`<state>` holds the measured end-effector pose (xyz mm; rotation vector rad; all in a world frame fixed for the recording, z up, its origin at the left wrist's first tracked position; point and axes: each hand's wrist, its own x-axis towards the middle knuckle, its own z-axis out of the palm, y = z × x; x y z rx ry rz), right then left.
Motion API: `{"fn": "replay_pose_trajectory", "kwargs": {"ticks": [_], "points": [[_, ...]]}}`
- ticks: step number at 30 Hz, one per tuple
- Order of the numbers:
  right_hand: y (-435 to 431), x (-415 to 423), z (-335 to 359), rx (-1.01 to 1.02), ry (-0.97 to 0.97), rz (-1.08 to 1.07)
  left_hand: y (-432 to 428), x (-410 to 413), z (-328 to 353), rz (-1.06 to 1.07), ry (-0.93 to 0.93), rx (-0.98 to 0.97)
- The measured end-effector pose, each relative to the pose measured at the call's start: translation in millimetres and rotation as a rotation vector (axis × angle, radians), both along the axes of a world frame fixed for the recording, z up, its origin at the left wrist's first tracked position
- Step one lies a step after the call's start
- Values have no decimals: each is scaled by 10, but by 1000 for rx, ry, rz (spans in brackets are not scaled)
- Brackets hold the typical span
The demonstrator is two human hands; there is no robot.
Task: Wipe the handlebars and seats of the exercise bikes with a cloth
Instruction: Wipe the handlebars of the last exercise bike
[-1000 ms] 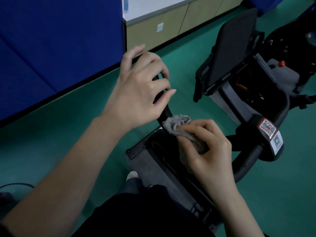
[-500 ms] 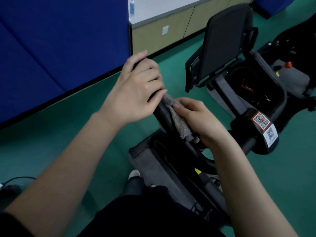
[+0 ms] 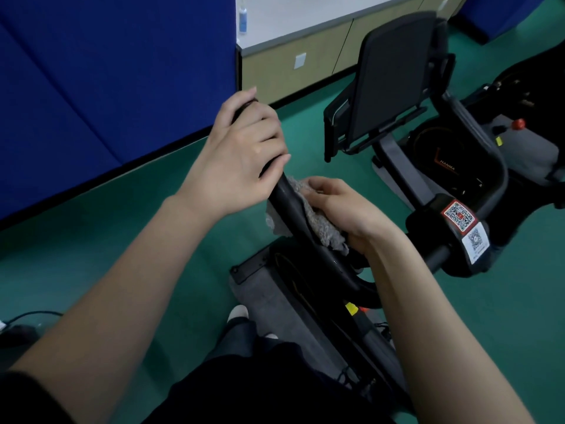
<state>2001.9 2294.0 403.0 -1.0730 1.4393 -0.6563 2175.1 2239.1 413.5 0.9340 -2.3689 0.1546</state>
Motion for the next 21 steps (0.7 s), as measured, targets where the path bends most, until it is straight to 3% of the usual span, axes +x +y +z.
{"fn": "replay_pose_trajectory", "kwargs": {"ticks": [7, 11, 13, 17, 21], "points": [[177, -224, 24, 123, 101, 147, -8, -13, -27, 13, 12, -28], [149, -85, 65, 92, 20, 49, -6, -42, -42, 28, 17, -50], [171, -85, 49, 58, 79, 39, 4, -54, -41, 40, 12, -62], [414, -189, -2, -85, 372, 22, 86, -93, -64, 38, 19, -66], [600, 64, 3, -408, 559, -235, 160, -111, -119, 17, -9, -22]]}}
